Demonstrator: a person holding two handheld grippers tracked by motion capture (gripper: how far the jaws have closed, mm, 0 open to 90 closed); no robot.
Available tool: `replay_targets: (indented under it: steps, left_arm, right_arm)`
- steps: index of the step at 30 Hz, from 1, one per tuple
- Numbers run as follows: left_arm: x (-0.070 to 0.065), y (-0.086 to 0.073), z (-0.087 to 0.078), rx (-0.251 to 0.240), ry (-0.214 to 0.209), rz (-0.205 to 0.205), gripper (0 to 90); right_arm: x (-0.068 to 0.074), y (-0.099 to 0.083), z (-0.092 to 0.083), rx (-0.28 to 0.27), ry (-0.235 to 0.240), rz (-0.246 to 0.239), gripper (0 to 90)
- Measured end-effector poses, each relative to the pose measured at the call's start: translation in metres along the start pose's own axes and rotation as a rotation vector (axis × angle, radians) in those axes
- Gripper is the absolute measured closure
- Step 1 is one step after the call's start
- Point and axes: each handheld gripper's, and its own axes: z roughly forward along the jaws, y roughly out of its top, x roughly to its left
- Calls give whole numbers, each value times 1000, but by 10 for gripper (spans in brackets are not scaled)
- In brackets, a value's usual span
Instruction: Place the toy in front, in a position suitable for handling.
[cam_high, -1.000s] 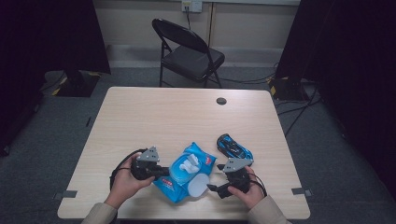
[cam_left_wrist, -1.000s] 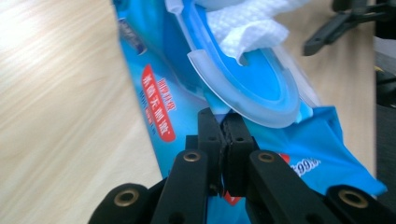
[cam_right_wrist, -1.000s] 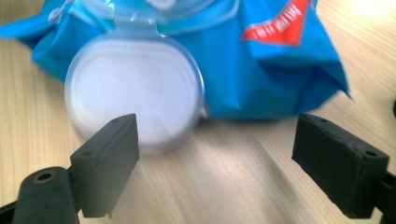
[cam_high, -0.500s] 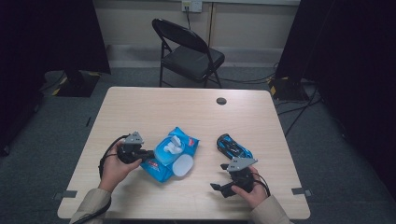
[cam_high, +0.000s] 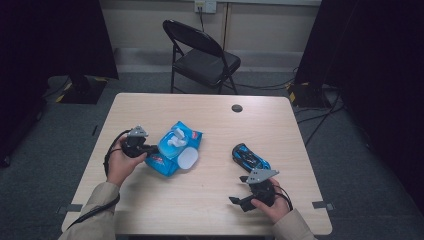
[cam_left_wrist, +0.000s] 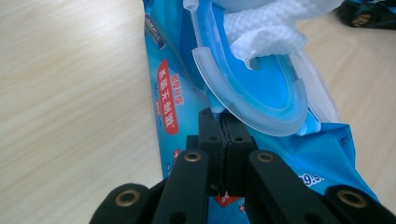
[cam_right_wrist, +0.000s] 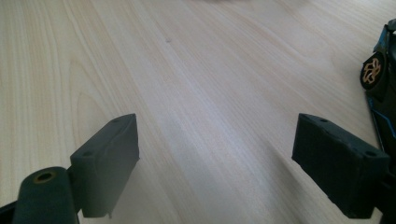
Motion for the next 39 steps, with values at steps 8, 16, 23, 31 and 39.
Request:
replay_targets:
  steps: [8,16,23,31,39]
  left_arm:
    - [23,11,5,14,47,-19,888]
    - [46,20,6,42,93,-7,887]
    - [62,18,2,35,123,-35,888]
    - [64,16,0,23,132,-19,868]
    - [49,6,-25,-37,133,-50,666]
  right_arm:
    - [-2,-3,-3,-1,4,0,141]
    - [-5,-9,1,16,5,8,141]
    - [-4,-9,3,37,2,-5,141]
    - [-3,-8,5,52,-9,-21,141]
    - [-1,-8,6,61,-27,-43,139]
